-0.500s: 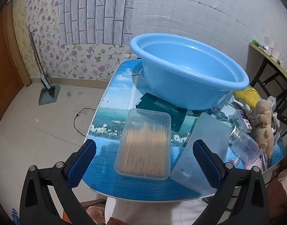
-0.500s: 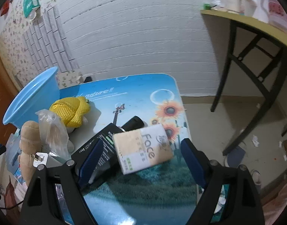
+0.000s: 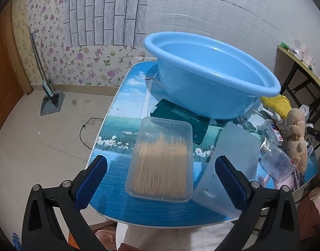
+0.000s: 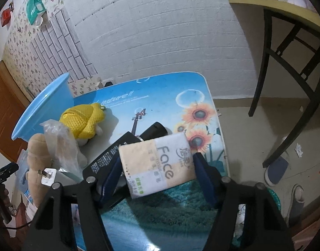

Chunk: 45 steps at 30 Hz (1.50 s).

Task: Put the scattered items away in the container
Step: 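Grasp the clear toothpick box with the left gripper while the right grips the Face tissue pack, then carry both items over the blue basin and open both grippers to drop them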

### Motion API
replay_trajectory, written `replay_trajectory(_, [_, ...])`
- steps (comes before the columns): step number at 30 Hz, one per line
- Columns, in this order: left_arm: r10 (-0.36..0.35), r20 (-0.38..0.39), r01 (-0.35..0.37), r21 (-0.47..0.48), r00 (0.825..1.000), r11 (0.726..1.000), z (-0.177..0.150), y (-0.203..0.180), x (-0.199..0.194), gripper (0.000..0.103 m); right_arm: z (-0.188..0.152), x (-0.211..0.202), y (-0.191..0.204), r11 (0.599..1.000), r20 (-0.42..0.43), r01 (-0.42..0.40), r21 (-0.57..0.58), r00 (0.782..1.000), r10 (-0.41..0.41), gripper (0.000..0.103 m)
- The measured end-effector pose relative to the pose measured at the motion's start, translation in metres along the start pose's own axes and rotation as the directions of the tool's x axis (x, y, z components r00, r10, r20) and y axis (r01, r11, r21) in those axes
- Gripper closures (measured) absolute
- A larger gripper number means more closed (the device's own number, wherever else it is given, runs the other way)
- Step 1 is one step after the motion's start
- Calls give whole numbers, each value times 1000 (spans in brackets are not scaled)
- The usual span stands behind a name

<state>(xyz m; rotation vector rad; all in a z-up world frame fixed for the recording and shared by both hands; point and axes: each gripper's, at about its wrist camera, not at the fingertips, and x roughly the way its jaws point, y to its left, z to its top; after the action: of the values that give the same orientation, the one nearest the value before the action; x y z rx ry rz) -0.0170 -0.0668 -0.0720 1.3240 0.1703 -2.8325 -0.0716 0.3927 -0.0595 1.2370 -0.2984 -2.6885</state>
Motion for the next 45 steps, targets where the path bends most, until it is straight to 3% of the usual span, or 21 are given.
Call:
replay_trajectory(7, [-8,13,8,0,1000,1000,-3,3,2,0,3,-22,21,999,52,-32,-28,998,33,36])
replay_trajectory(9, [-18,19,18,7,1000,1000,-3,6,1,7,4,-28,31,998,64,-45,-46,997,48,36])
replay_trajectory(11, [0,13,0,23,1000,1000,-3,7,4,22,5,-33,40,996,73,-57,-64,995,61,36])
replay_trajectory(14, [-16,0,16,31,1000,999,-3,9,8,27,4,-39,52,994,82,-74,-81,993,81,36])
replay_trajectory(26, [-72,5,72,30,997,997,-1,16,26,27,3,-44,102,978,63,-125,-164,989,137,36])
replay_trajectory(27, [-79,10,78,41,997,996,0,15,26,30,3,-43,106,978,58,-129,-166,988,140,36])
replay_trajectory(28, [-93,13,92,49,996,995,0,14,25,42,2,-43,108,977,56,-131,-168,988,142,36])
replay_trajectory(36, [-127,22,126,59,992,990,2,15,18,41,5,-40,138,966,42,-162,-204,984,174,36])
replay_trajectory(45, [-139,134,136,33,981,990,35,22,-29,41,21,-39,181,935,23,-237,-266,967,252,36])
